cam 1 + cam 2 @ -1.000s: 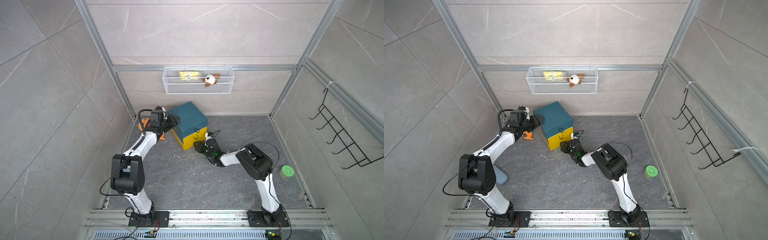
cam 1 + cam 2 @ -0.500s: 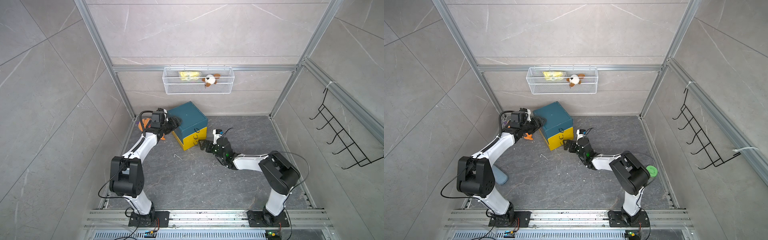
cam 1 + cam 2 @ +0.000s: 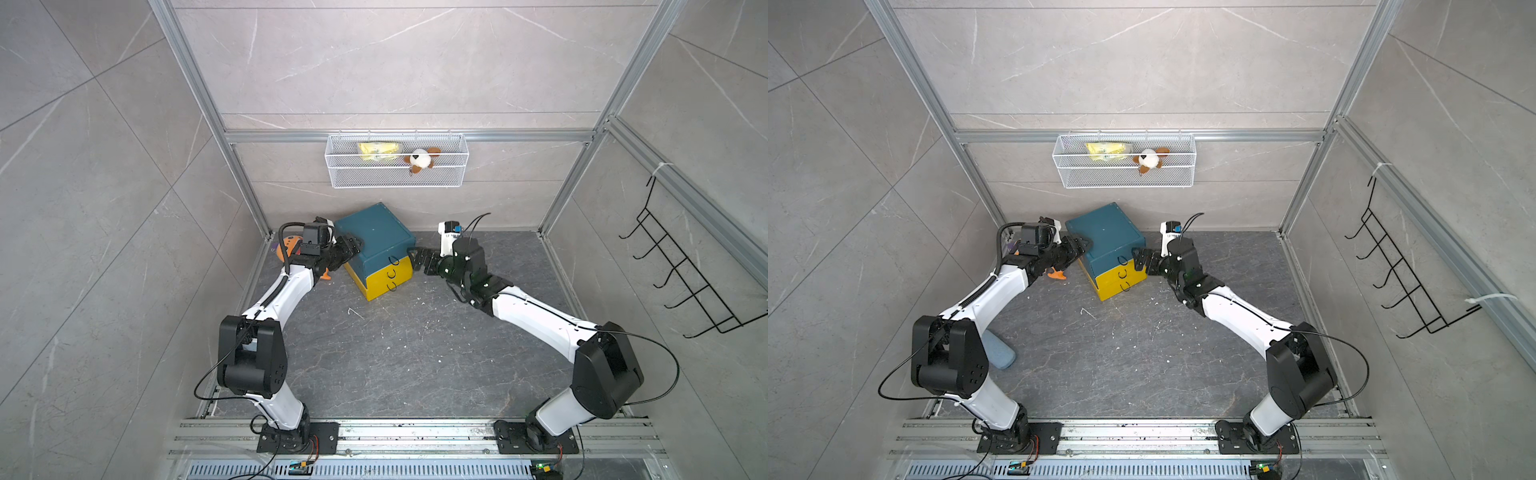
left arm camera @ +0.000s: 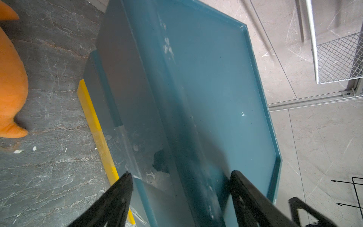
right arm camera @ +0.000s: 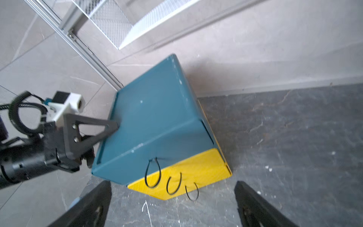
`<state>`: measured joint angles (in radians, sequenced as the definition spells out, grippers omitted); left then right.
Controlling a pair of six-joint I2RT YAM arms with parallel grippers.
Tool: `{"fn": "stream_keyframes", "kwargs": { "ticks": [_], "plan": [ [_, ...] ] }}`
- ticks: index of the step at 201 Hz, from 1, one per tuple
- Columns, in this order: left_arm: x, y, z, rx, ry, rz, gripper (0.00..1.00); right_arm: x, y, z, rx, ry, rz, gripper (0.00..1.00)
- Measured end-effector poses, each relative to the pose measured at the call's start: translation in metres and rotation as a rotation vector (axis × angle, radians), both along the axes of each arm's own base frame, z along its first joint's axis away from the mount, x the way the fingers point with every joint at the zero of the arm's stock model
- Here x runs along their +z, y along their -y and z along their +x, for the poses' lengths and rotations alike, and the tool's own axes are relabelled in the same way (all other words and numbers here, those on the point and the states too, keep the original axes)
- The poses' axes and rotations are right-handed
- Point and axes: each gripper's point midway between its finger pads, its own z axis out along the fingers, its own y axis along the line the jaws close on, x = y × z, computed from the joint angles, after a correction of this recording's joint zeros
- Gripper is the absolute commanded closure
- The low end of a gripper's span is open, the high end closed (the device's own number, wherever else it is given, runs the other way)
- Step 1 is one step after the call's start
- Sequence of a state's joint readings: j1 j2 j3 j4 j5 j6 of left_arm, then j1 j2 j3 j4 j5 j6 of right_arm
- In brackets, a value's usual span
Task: Place the umbrella in the drawer by color
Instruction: Move the storage box to the center of the board.
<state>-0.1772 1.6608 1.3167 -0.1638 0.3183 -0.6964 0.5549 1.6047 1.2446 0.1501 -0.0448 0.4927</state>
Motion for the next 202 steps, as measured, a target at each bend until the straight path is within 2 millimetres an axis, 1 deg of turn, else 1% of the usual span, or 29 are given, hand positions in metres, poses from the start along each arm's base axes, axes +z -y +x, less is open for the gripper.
{"fn": "stream_keyframes", "kwargs": {
  "ticks": [16, 29, 42, 54, 68, 91, 118, 132, 157, 202],
  "plan": [
    [0.001, 0.000, 0.000, 0.001, -0.005, 0.002, 0.20, 0.027, -0.001, 0.020, 0.006, 0.025, 0.011, 0.00],
    [0.000, 0.000, -0.001, 0.001, -0.010, 0.003, 0.20, 0.040, -0.004, 0.036, 0.012, 0.034, 0.011, 0.00],
    [0.000, 0.000, 0.000, 0.001, -0.012, 0.003, 0.19, 0.046, -0.007, 0.053, 0.022, 0.028, 0.010, 0.00],
    [0.000, 0.000, 0.002, 0.001, -0.012, 0.004, 0.19, 0.045, -0.010, 0.066, 0.033, 0.017, 0.005, 0.00],
    [0.000, 0.001, 0.004, -0.001, -0.011, 0.002, 0.19, 0.036, -0.012, 0.079, 0.043, -0.011, -0.001, 0.00],
    [0.000, 0.002, 0.007, -0.003, -0.007, 0.000, 0.19, 0.013, -0.018, 0.097, 0.061, -0.067, -0.015, 0.01],
    [0.000, 0.002, 0.007, -0.004, -0.008, -0.001, 0.19, -0.008, -0.030, 0.109, 0.095, -0.117, -0.021, 0.01],
    [-0.001, 0.003, 0.008, -0.006, -0.008, -0.002, 0.19, -0.015, -0.036, 0.114, 0.117, -0.134, -0.018, 0.02],
    [-0.001, 0.005, 0.008, -0.019, -0.011, -0.011, 0.18, -0.030, -0.045, 0.116, 0.150, -0.175, -0.002, 0.03],
    [-0.003, 0.011, 0.010, -0.045, -0.016, -0.022, 0.18, -0.053, -0.056, 0.106, 0.200, -0.240, 0.033, 0.04]
  ]
}}
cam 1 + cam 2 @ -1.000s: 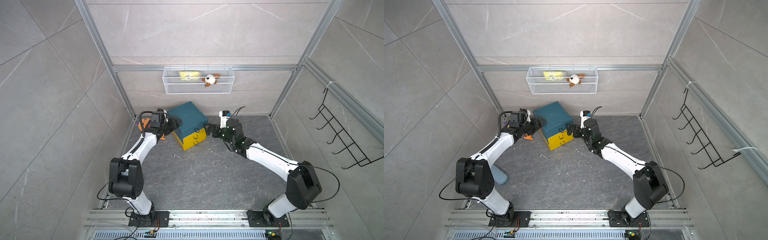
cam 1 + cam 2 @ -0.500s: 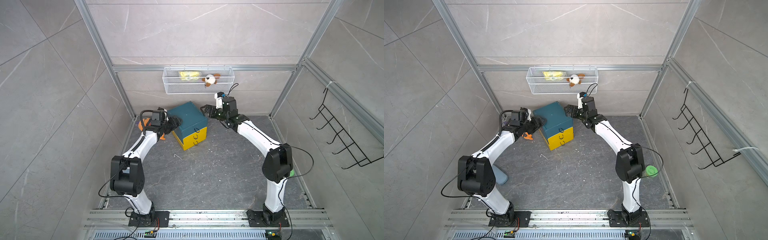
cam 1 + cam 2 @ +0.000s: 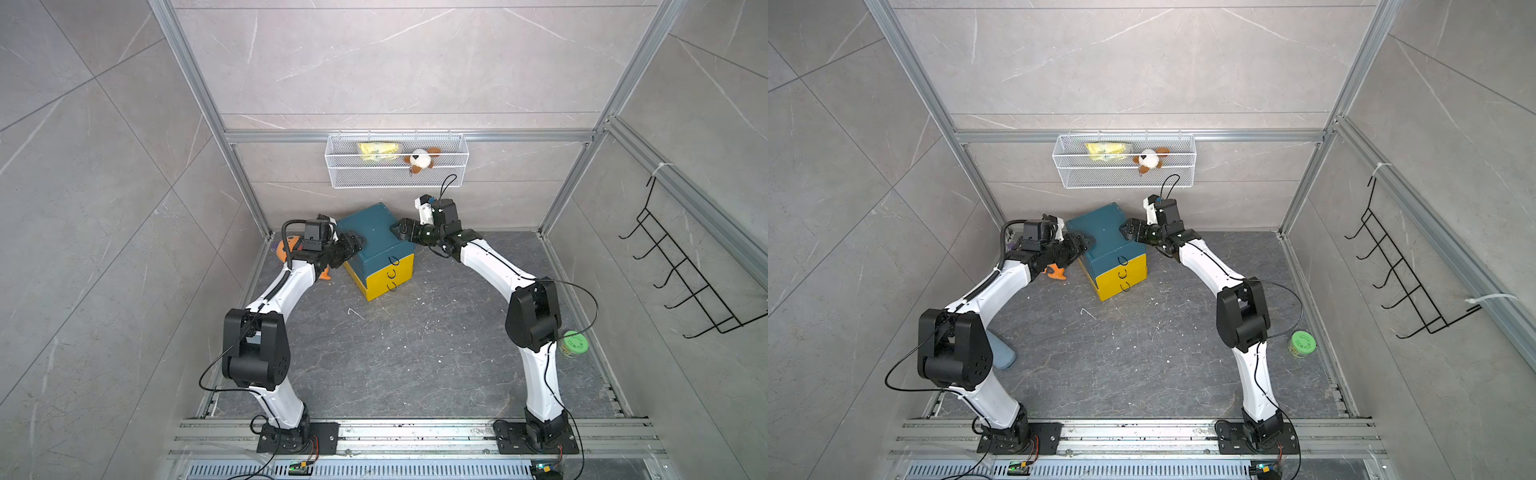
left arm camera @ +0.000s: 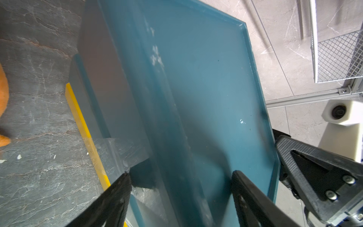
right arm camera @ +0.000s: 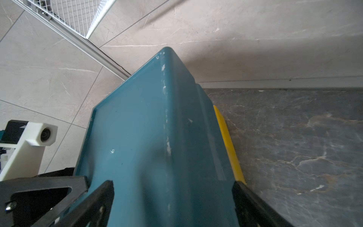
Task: Place the umbrella in the drawer by color
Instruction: Move the storage box to the center of the board.
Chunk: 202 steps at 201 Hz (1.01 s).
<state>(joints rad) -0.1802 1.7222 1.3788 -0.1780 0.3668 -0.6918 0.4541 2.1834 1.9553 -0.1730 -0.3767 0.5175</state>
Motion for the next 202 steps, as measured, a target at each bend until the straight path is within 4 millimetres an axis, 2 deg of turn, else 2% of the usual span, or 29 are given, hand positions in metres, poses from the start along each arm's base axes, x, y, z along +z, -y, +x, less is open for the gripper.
{"fn": "stream_keyframes", "kwargs": {
  "ticks": [16, 62, 134, 157, 202],
  "plan": [
    [0.000, 0.001, 0.000, -0.008, -0.005, 0.001, 0.18, -0.014, -0.004, -0.008, 0.014, -0.034, 0.018, 0.04],
    [0.000, 0.011, 0.007, -0.028, 0.009, 0.014, 0.18, -0.013, 0.006, -0.025, -0.009, -0.014, 0.044, 0.05],
    [0.002, 0.042, 0.006, -0.069, 0.068, 0.072, 0.18, -0.011, 0.034, -0.070, -0.054, -0.037, 0.051, 0.05],
    [0.003, 0.054, -0.003, -0.092, 0.088, 0.080, 0.18, -0.012, 0.043, -0.088, -0.065, -0.040, 0.047, 0.05],
    [0.002, 0.072, -0.034, -0.127, 0.103, 0.094, 0.18, -0.012, 0.061, -0.116, -0.082, -0.039, 0.041, 0.05]
  ]
}}
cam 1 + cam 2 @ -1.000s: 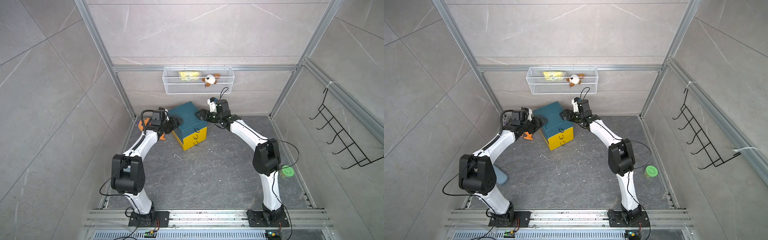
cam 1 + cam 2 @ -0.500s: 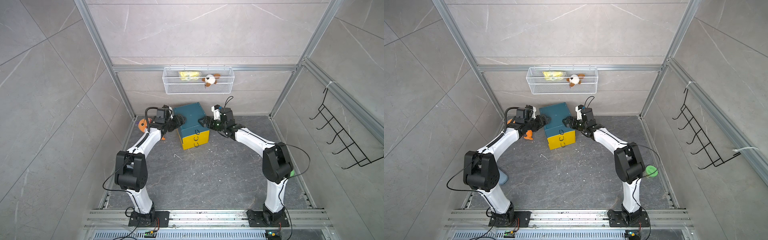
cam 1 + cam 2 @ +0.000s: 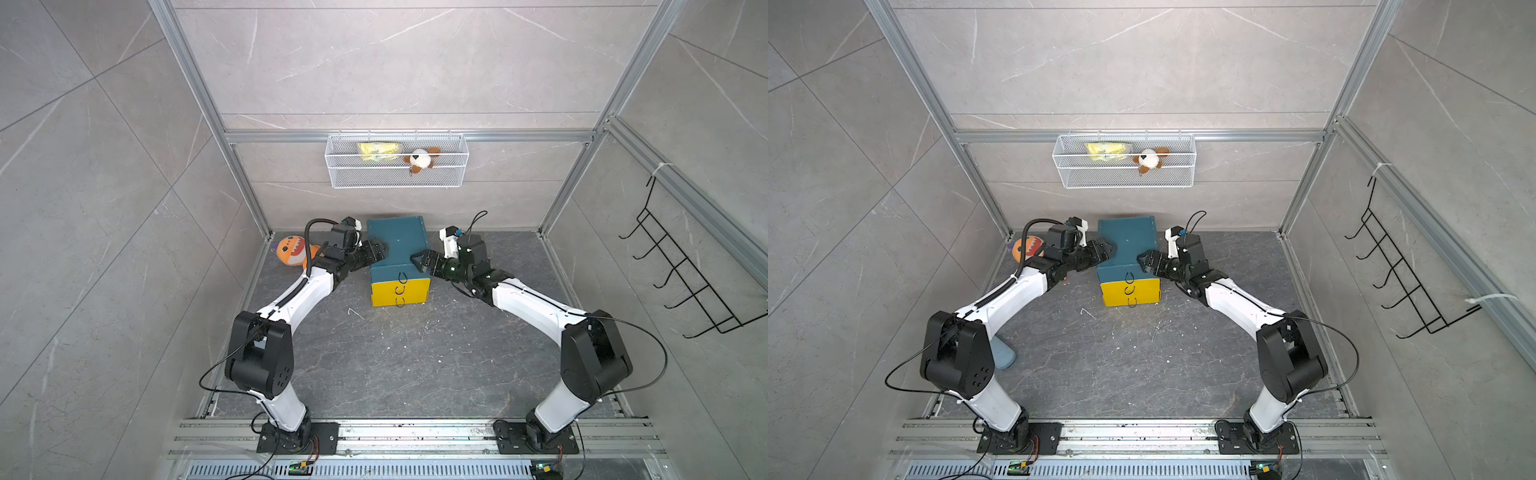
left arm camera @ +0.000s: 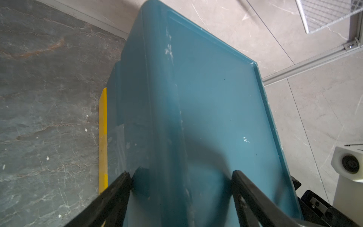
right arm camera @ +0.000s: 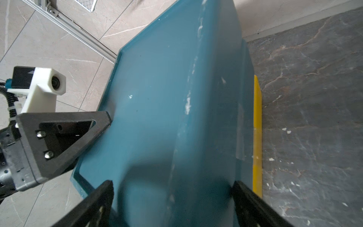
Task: Place the umbrella in the drawer by color
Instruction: Move the storage box to the center of the board, then reset both arms
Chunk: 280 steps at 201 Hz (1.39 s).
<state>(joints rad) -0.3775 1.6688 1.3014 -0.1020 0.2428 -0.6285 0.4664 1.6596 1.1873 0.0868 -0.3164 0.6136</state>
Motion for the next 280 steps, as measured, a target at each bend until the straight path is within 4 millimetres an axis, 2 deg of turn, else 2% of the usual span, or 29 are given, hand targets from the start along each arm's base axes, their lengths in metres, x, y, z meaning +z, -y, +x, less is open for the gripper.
{"fn": "stream_keyframes", "kwargs": {
  "ticks": [88, 138, 164, 182, 194, 215, 247, 264, 280],
  "plan": [
    [0.000, 0.024, -0.055, -0.061, 0.023, 0.021, 0.18, 0.001, 0.024, -0.060, -0.011, 0.013, -0.032, 0.03],
    [0.001, 0.020, -0.083, -0.063, 0.014, 0.068, 0.13, 0.002, 0.025, -0.085, 0.026, 0.018, -0.066, 0.00],
    [0.004, 0.001, -0.093, -0.018, 0.010, 0.136, 0.00, 0.005, 0.026, -0.095, 0.051, 0.020, -0.104, 0.00],
    [0.007, -0.022, -0.100, 0.040, 0.015, 0.202, 0.00, 0.008, 0.032, -0.102, 0.052, 0.021, -0.153, 0.00],
    [0.013, -0.039, -0.105, 0.084, 0.029, 0.251, 0.00, 0.018, 0.039, -0.103, 0.033, 0.044, -0.192, 0.00],
    [0.034, -0.070, -0.113, 0.181, 0.090, 0.322, 0.00, 0.044, 0.055, -0.099, -0.024, 0.108, -0.253, 0.00],
    [0.082, -0.118, -0.120, 0.364, 0.251, 0.417, 0.00, 0.088, 0.080, -0.097, -0.118, 0.294, -0.310, 0.00],
    [0.097, -0.135, -0.126, 0.405, 0.354, 0.468, 0.00, 0.096, 0.096, -0.104, -0.161, 0.403, -0.343, 0.00],
    [0.092, -0.141, -0.129, 0.377, 0.405, 0.566, 0.00, 0.092, 0.111, -0.103, -0.211, 0.455, -0.414, 0.00]
  ]
}}
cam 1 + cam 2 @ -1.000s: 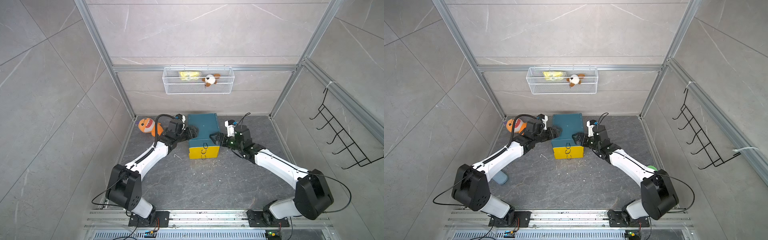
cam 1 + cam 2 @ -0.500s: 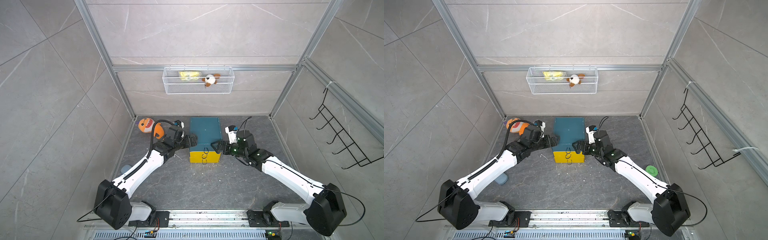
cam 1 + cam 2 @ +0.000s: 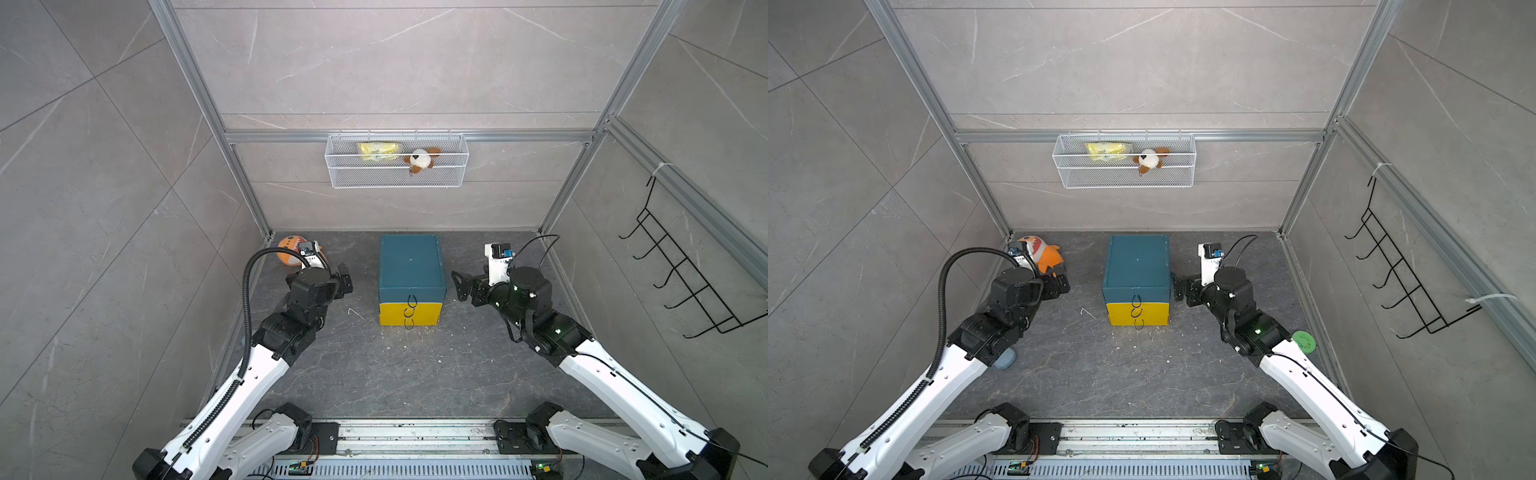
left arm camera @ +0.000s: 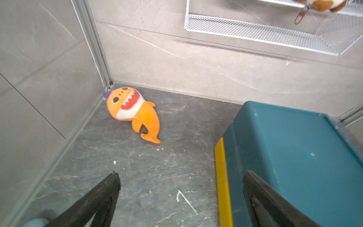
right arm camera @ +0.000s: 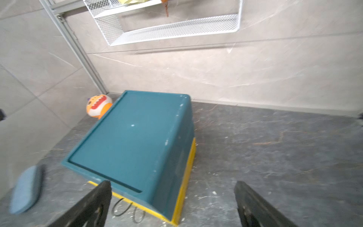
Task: Place the umbrella in the drawer by color
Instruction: Reset both arms
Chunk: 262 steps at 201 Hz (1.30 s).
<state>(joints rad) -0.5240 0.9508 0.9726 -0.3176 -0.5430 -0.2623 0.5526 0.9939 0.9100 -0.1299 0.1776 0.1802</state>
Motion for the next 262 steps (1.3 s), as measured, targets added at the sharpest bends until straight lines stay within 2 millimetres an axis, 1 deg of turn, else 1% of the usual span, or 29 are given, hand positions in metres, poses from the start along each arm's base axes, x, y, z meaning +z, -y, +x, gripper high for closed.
{"fn": "stream_keyframes", "kwargs": {
  "ticks": [15, 27, 41, 52, 61, 69, 79, 86, 100, 109, 119, 130, 137, 149, 164, 184, 197, 214, 225, 241, 262],
  "plan": [
    [-0.010, -0.006, 0.003, 0.014, 0.013, 0.091, 0.00, -0.009, 0.012, 0.006, -0.063, 0.032, -0.055, 0.00],
    [-0.029, -0.010, 0.006, 0.024, 0.027, 0.159, 0.00, -0.022, 0.020, 0.011, -0.111, 0.058, -0.097, 0.00],
    [-0.065, -0.014, 0.005, 0.021, 0.029, 0.244, 0.00, -0.042, 0.031, 0.013, -0.161, 0.073, -0.150, 0.00],
    [-0.101, -0.020, 0.002, 0.018, 0.004, 0.315, 0.00, -0.057, 0.039, 0.014, -0.196, 0.089, -0.190, 0.00],
    [-0.126, -0.026, 0.001, 0.021, -0.020, 0.358, 0.00, -0.069, 0.046, 0.014, -0.220, 0.111, -0.218, 0.00],
    [-0.146, -0.035, 0.002, 0.036, -0.043, 0.387, 0.00, -0.080, 0.051, 0.015, -0.241, 0.134, -0.243, 0.00],
    [-0.164, -0.050, 0.004, 0.075, -0.064, 0.395, 0.00, -0.096, 0.059, 0.014, -0.266, 0.163, -0.275, 0.00],
    [-0.174, -0.062, 0.006, 0.107, -0.076, 0.393, 0.00, -0.109, 0.065, 0.014, -0.282, 0.177, -0.302, 0.00],
    [-0.188, -0.081, 0.010, 0.155, -0.082, 0.376, 0.00, -0.138, 0.075, 0.012, -0.313, 0.185, -0.371, 0.00],
    [-0.194, -0.089, 0.012, 0.180, -0.081, 0.370, 0.00, -0.155, 0.081, 0.011, -0.330, 0.184, -0.415, 0.00],
    [-0.200, -0.091, 0.015, 0.180, -0.082, 0.365, 0.00, -0.171, 0.087, 0.010, -0.349, 0.180, -0.456, 0.00],
    [-0.202, -0.089, 0.018, 0.176, -0.069, 0.357, 0.00, -0.183, 0.092, 0.011, -0.371, 0.180, -0.487, 0.00],
    [-0.203, -0.088, 0.021, 0.171, -0.057, 0.349, 0.00, -0.186, 0.093, 0.011, -0.379, 0.183, -0.502, 0.00],
    [-0.205, -0.089, 0.024, 0.173, -0.039, 0.337, 0.00, -0.182, 0.094, 0.012, -0.390, 0.207, -0.493, 0.00],
    [-0.209, -0.093, 0.024, 0.180, -0.033, 0.329, 0.00, -0.167, 0.097, 0.012, -0.419, 0.263, -0.446, 0.00],
    [-0.209, -0.099, 0.027, 0.194, -0.019, 0.318, 0.00, -0.157, 0.110, 0.008, -0.461, 0.299, -0.394, 0.01],
    [-0.210, -0.102, 0.030, 0.200, -0.009, 0.308, 0.00, -0.159, 0.123, 0.007, -0.495, 0.292, -0.360, 0.01],
    [-0.217, -0.111, 0.032, 0.225, -0.022, 0.299, 0.00, -0.170, 0.134, 0.010, -0.520, 0.258, -0.342, 0.00],
    [-0.221, -0.114, 0.032, 0.232, -0.036, 0.294, 0.00, -0.178, 0.137, 0.013, -0.519, 0.236, -0.339, 0.00],
    [-0.220, -0.118, 0.035, 0.233, -0.038, 0.273, 0.00, -0.187, 0.136, 0.019, -0.496, 0.207, -0.339, 0.00],
    [-0.216, -0.123, 0.045, 0.231, -0.038, 0.234, 0.00, -0.185, 0.137, 0.029, -0.472, 0.194, -0.293, 0.00]
  ]
}}
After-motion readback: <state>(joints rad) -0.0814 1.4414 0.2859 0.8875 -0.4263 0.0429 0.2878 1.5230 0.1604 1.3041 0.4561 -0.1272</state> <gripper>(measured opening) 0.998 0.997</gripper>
